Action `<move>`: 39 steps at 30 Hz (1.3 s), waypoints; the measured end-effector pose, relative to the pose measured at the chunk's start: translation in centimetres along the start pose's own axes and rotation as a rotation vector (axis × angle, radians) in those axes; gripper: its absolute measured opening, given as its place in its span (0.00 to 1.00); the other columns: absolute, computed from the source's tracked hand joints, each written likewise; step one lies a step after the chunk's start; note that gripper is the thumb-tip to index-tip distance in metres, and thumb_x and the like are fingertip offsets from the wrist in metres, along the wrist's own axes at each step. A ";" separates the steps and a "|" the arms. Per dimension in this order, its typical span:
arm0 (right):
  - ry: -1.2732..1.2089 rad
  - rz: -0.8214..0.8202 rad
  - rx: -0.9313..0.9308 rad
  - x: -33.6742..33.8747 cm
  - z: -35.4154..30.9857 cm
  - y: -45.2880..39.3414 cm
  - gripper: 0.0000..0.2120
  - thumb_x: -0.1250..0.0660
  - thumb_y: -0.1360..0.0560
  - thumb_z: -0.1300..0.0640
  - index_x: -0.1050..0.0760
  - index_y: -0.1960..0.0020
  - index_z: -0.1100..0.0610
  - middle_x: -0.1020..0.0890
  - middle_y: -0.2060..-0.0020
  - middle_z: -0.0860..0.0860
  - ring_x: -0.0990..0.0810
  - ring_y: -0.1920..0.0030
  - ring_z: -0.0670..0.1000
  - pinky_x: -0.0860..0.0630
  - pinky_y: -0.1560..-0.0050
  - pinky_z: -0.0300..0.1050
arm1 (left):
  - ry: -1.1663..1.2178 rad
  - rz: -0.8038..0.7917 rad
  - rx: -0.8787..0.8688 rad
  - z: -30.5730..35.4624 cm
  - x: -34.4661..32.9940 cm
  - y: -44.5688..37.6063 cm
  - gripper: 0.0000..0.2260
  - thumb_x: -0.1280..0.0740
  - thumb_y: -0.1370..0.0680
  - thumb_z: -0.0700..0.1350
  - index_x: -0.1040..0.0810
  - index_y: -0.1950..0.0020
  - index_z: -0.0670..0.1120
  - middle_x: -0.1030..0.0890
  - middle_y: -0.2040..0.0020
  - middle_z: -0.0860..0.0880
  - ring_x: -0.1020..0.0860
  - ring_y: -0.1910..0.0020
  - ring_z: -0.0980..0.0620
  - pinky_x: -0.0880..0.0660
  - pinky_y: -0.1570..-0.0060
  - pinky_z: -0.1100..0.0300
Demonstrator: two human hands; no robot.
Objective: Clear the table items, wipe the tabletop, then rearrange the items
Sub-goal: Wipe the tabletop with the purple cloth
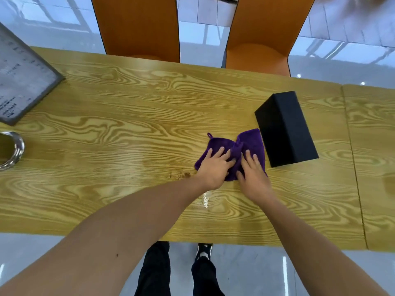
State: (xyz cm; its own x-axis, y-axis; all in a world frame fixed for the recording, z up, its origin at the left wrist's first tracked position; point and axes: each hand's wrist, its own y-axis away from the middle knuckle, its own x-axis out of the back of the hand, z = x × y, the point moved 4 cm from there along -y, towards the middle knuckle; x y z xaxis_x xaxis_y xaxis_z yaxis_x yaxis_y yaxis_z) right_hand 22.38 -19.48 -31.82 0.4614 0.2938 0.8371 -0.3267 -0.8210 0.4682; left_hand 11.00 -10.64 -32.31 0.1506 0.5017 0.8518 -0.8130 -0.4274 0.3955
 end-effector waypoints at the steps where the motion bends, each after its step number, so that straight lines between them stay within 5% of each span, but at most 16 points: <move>1: -0.002 -0.001 -0.005 -0.4 0.4 0.8 0.30 0.44 0.15 0.52 0.53 0.17 0.55 0.55 0.18 0.51 0.60 0.19 0.53 0.55 0.20 0.47 | 0.014 0.016 -0.004 0.6 -0.6 0.7 0.24 0.40 0.17 0.44 0.39 0.20 0.51 0.47 0.18 0.47 0.53 0.19 0.44 0.53 0.23 0.41; 17: 0.078 -0.026 0.177 -7.4 2.6 12.6 0.31 0.45 0.16 0.50 0.57 0.19 0.49 0.58 0.20 0.45 0.64 0.20 0.51 0.53 0.19 0.52 | 0.115 0.145 0.122 7.6 -9.0 13.0 0.26 0.34 0.20 0.42 0.35 0.23 0.50 0.41 0.19 0.50 0.46 0.19 0.45 0.54 0.24 0.46; 22: 0.160 -0.014 0.249 -9.3 1.9 14.5 0.29 0.48 0.18 0.48 0.49 0.18 0.51 0.49 0.19 0.49 0.54 0.18 0.56 0.46 0.21 0.55 | 0.140 0.104 0.191 8.0 -11.1 16.4 0.33 0.21 0.32 0.45 0.28 0.28 0.53 0.28 0.26 0.52 0.32 0.25 0.46 0.42 0.27 0.47; 28: 0.273 -0.037 0.375 -10.8 -0.3 15.9 0.28 0.61 0.15 0.45 0.39 0.20 0.52 0.39 0.20 0.49 0.42 0.20 0.58 0.41 0.25 0.53 | 0.167 0.122 0.254 7.4 -12.5 20.4 0.30 0.20 0.36 0.43 0.22 0.36 0.55 0.23 0.32 0.54 0.27 0.29 0.49 0.36 0.30 0.49; 30: 0.265 -0.005 0.385 -10.2 -1.3 15.8 0.25 0.51 0.17 0.47 0.29 0.25 0.52 0.28 0.26 0.50 0.29 0.27 0.58 0.27 0.32 0.54 | 0.150 0.171 0.279 6.6 -12.1 21.3 0.29 0.20 0.36 0.44 0.22 0.37 0.56 0.21 0.35 0.56 0.25 0.31 0.51 0.29 0.33 0.50; 32: 0.220 0.056 0.393 -9.1 -2.2 15.5 0.21 0.45 0.21 0.49 0.21 0.35 0.53 0.17 0.38 0.50 0.18 0.42 0.58 0.18 0.50 0.52 | 0.147 0.303 0.272 5.9 -11.0 21.8 0.19 0.27 0.29 0.46 0.22 0.39 0.55 0.18 0.41 0.56 0.20 0.38 0.52 0.23 0.40 0.53; 35: 0.081 0.144 0.380 -6.9 -3.9 14.6 0.08 0.37 0.20 0.55 0.24 0.42 0.53 0.17 0.57 0.46 0.19 0.64 0.52 0.25 0.72 0.45 | 0.216 0.485 0.322 3.9 -7.6 22.3 0.12 0.38 0.21 0.50 0.20 0.41 0.52 0.15 0.55 0.55 0.17 0.56 0.54 0.23 0.52 0.55; 37: -0.013 0.186 0.377 -4.7 -5.9 13.4 0.07 0.32 0.21 0.56 0.25 0.43 0.52 0.17 0.62 0.46 0.20 0.70 0.51 0.29 0.77 0.46 | 0.246 0.555 0.360 1.9 -4.7 22.0 0.12 0.39 0.21 0.52 0.20 0.42 0.52 0.15 0.59 0.55 0.18 0.63 0.55 0.24 0.55 0.56; 39: -0.130 0.153 0.351 -2.0 -8.1 11.2 0.04 0.34 0.19 0.53 0.24 0.44 0.50 0.18 0.63 0.43 0.21 0.68 0.49 0.28 0.70 0.47 | 0.240 0.584 0.360 -0.2 -1.4 21.4 0.12 0.40 0.20 0.53 0.20 0.43 0.52 0.17 0.63 0.55 0.21 0.69 0.55 0.24 0.60 0.58</move>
State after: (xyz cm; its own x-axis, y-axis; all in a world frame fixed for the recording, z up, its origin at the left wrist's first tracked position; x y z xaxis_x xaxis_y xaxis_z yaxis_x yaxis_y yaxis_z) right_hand 11.15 -25.28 -25.93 0.5368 0.1097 0.8366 -0.1086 -0.9743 0.1975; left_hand -6.76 -20.31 -25.10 -0.4128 0.2499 0.8759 -0.4814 -0.8762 0.0231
